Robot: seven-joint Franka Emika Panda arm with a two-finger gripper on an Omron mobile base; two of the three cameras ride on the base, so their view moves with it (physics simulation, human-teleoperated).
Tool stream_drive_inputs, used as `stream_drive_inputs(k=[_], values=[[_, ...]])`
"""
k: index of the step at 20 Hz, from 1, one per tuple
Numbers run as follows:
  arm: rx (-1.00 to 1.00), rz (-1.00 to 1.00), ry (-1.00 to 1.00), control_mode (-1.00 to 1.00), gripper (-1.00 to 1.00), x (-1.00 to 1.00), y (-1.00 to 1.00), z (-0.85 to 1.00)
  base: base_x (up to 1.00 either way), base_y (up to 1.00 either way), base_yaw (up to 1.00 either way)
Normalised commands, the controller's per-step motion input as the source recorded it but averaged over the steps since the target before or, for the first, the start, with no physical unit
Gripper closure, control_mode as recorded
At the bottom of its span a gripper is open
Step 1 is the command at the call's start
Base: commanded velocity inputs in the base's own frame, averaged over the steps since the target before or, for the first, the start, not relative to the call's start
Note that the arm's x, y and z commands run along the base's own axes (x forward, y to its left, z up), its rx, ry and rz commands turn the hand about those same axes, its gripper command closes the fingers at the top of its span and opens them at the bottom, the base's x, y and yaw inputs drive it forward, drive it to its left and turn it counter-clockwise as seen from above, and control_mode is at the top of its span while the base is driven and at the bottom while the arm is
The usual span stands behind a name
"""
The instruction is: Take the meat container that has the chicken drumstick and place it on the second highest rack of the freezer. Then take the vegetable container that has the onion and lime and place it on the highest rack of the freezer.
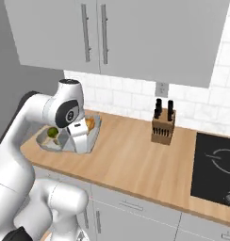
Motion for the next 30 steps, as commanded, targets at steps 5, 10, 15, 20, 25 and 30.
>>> stream_drive_inputs(k=[5, 10, 15, 20, 25, 30], values=[[0.00, 0.00, 0.00, 1.00, 1.00, 0.00, 0.00, 0.00, -0.61, -0.13, 0.92], [0.00, 0.00, 0.00, 1.00, 1.00, 0.00, 0.00, 0.00, -0.45, -0.20, 0.99], [0.00, 0.00, 0.00, 1.00, 1.00, 0.00, 0.00, 0.00, -0.12, -0.04, 0.98], [0.00, 0.00, 0.00, 1.00, 1.00, 0.00, 0.00, 0.00, 0.06, 0.00, 0.92], [0.00, 0.00, 0.00, 1.00, 1.00, 0.00, 0.00, 0.00, 0.53, 0.00, 0.72], [0.00, 0.00, 0.00, 1.00, 1.00, 0.00, 0.00, 0.00, 1.00, 0.00, 0.25]])
